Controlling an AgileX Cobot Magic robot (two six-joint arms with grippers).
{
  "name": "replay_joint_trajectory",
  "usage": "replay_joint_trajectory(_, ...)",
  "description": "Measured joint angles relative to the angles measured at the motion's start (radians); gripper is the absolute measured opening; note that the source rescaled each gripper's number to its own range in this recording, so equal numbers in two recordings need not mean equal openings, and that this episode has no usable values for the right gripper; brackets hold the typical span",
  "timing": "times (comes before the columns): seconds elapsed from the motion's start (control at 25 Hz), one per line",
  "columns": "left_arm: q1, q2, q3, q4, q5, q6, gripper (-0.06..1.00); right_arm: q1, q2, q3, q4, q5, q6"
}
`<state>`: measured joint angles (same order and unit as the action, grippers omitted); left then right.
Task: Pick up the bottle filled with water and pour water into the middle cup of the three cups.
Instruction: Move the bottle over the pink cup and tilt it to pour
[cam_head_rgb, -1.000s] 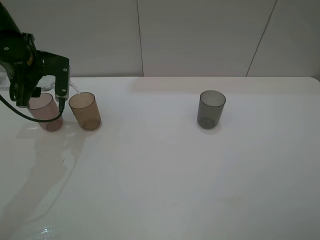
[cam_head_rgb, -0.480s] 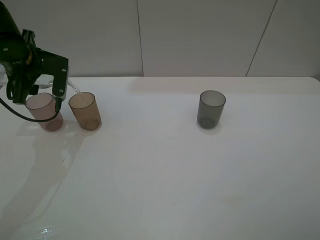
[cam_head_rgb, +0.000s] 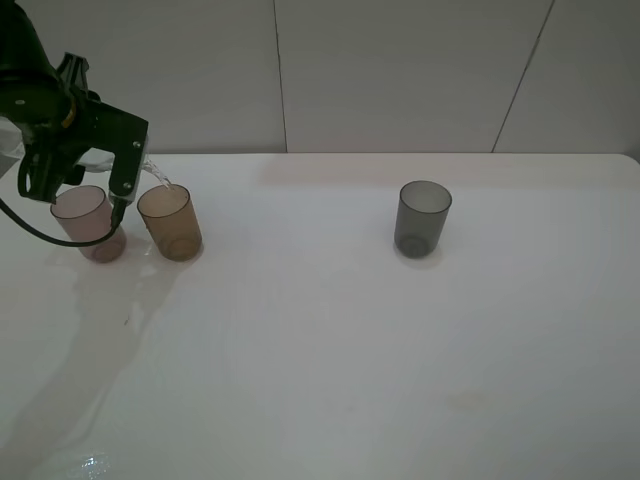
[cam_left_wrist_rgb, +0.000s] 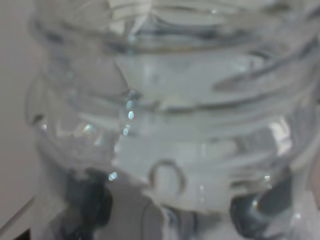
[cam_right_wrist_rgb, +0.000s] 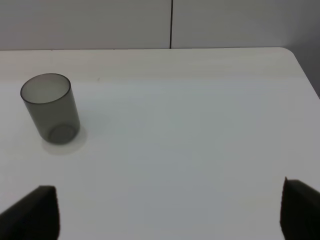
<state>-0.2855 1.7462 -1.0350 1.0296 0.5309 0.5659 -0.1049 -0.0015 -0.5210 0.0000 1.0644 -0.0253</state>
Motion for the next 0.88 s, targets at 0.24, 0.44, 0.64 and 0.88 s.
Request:
replay_joint_trajectory(0.24, 0.0, 0.0, 0.0, 0.015, 0.006, 0.003, 0.02, 0.0, 0.0, 0.0, 0.0, 0.0, 0.0)
replay_joint_trajectory(0.44, 0.0, 0.0, 0.0, 0.058, 0.009, 0.003, 0.02, 0.0, 0.0, 0.0, 0.0, 0.0, 0.0)
replay_joint_trajectory(0.64, 0.0, 0.0, 0.0, 0.104, 0.011, 0.003, 0.02, 0.0, 0.0, 0.0, 0.0, 0.0, 0.0)
replay_joint_trajectory(0.88, -0.002, 0.0, 0.0, 0.113, 0.011, 0.003, 0.02, 0.0, 0.0, 0.0, 0.0, 0.0, 0.0)
